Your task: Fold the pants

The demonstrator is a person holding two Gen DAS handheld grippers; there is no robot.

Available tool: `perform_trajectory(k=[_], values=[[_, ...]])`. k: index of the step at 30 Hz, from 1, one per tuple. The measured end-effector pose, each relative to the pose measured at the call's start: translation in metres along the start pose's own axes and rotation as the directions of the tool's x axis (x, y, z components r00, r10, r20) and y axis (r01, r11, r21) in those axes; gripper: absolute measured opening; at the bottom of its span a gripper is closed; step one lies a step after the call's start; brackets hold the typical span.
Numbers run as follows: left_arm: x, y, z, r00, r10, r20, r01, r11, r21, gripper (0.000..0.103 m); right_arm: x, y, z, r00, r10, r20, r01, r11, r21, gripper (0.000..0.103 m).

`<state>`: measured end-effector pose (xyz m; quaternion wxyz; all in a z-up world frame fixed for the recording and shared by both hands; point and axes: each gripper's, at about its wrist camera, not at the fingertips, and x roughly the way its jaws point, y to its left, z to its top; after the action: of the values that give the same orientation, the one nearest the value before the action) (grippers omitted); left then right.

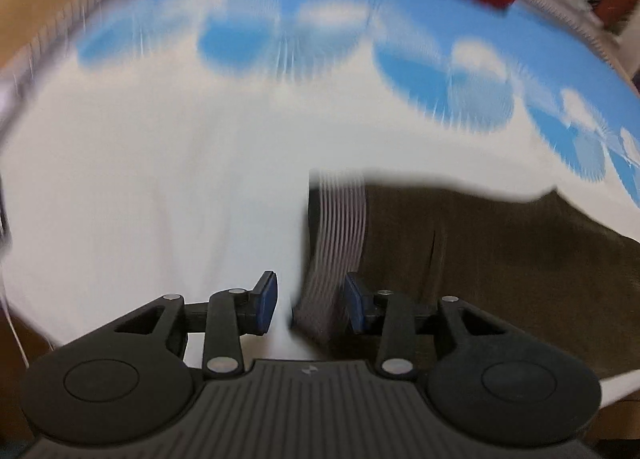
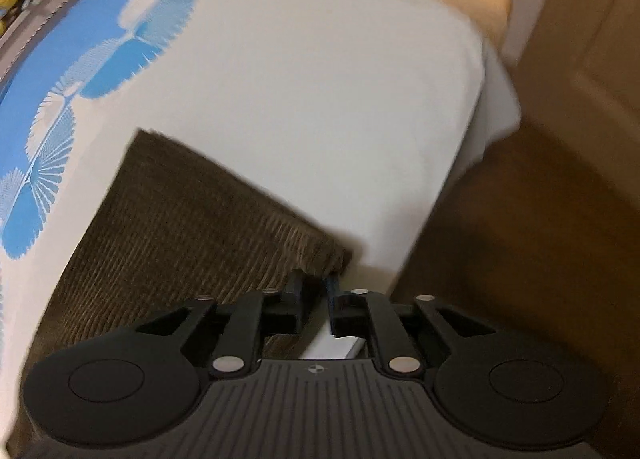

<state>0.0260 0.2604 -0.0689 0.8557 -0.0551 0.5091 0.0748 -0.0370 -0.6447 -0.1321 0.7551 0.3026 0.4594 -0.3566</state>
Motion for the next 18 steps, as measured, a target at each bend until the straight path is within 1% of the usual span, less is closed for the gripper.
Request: perform_trajectory(k=[1,2,3,4,5,6,7,8,9,10,11,12,13,14,15,16,17,18], values=[[-0.005,-0.005,0.002,0.999,-0.018,0.038,0.017,0.999,0.027,0.04,-0.007,0.006,0.0,0.998,-0.027,0.057,0.029,0.999,-0.041,0.015],[-0.008,-0.011,0.003,0.996,-0.071,0.059,0.068,0.996,0.054,0.04,-0.017,0.011,-0.001,0.992,-0.047,0.12,0.057,0.995,-0.086,0.019],[-0.006,-0.018,0.003,0.991,-0.119,0.056,0.114,0.991,0.075,0.039,-0.024,0.019,0.0,0.982,-0.051,0.183,0.076,0.988,-0.131,0.019],[-0.003,-0.025,0.002,0.989,-0.143,0.043,0.138,0.985,0.1,0.037,-0.029,0.026,0.0,0.972,-0.029,0.234,0.07,0.983,-0.17,0.019],[0.005,-0.033,-0.002,0.99,-0.144,0.012,0.141,0.979,0.149,0.037,-0.032,0.032,-0.001,0.966,0.011,0.258,0.042,0.979,-0.202,0.021],[0.016,-0.04,-0.008,0.993,-0.115,-0.04,0.121,0.972,0.202,0.037,-0.034,0.037,-0.003,0.963,0.073,0.258,-0.01,0.972,-0.235,0.023],[0.036,-0.047,-0.014,0.99,-0.051,-0.128,0.083,0.964,0.253,0.036,-0.031,0.043,-0.005,0.964,0.157,0.215,-0.098,0.961,-0.26,0.032],[0.059,-0.049,-0.026,0.97,0.045,-0.238,0.031,0.951,0.307,0.036,-0.025,0.046,-0.005,0.962,0.239,0.135,-0.198,0.945,-0.26,0.036],[0.069,-0.052,-0.034,0.956,0.104,-0.275,0.005,0.93,0.367,0.037,-0.013,0.047,-0.007,0.951,0.31,0.017,-0.296,0.923,-0.244,0.036],[0.068,-0.054,-0.036,0.956,0.115,-0.27,0.005,0.913,0.408,0.037,0.003,0.051,-0.012,0.945,0.312,-0.097,-0.326,0.915,-0.238,0.036],[0.063,-0.056,-0.033,0.96,0.111,-0.258,0.003,0.914,0.407,0.037,0.019,0.055,-0.019,0.954,0.237,-0.184,-0.28,0.924,-0.261,0.036],[0.058,-0.055,-0.028,0.964,0.098,-0.249,0.003,0.926,0.377,0.037,0.033,0.058,-0.026,0.961,0.136,-0.241,-0.208,0.929,-0.304,0.035],[0.05,-0.054,-0.021,0.971,0.078,-0.225,0.006,0.937,0.348,0.038,0.041,0.061,-0.03,0.962,0.073,-0.264,-0.165,0.924,-0.346,0.032],[0.039,-0.056,-0.016,0.982,0.051,-0.182,0.013,0.941,0.339,0.038,0.04,0.065,-0.03,0.967,0.063,-0.248,-0.157,0.911,-0.38,0.032],[0.03,-0.059,-0.013,0.99,0.025,-0.139,0.024,0.941,0.338,0.039,0.035,0.072,-0.029,0.977,0.073,-0.202,-0.152,0.899,-0.412,0.032],[0.022,-0.063,-0.008,0.995,-0.012,-0.102,0.045,0.942,0.331,0.04,0.028,0.08,-0.028,0.984,0.083,-0.155,-0.144,0.887,-0.439,0.034],[0.015,-0.065,-0.005,0.995,-0.058,-0.077,0.08,0.943,0.322,0.04,0.019,0.089,-0.028,0.987,0.108,-0.116,-0.15,0.873,-0.464,0.034],[0.012,-0.069,-0.003,0.993,-0.092,-0.068,0.11,0.941,0.32,0.04,0.009,0.1,-0.029,0.983,0.166,-0.085,-0.186,0.855,-0.484,0.034]])
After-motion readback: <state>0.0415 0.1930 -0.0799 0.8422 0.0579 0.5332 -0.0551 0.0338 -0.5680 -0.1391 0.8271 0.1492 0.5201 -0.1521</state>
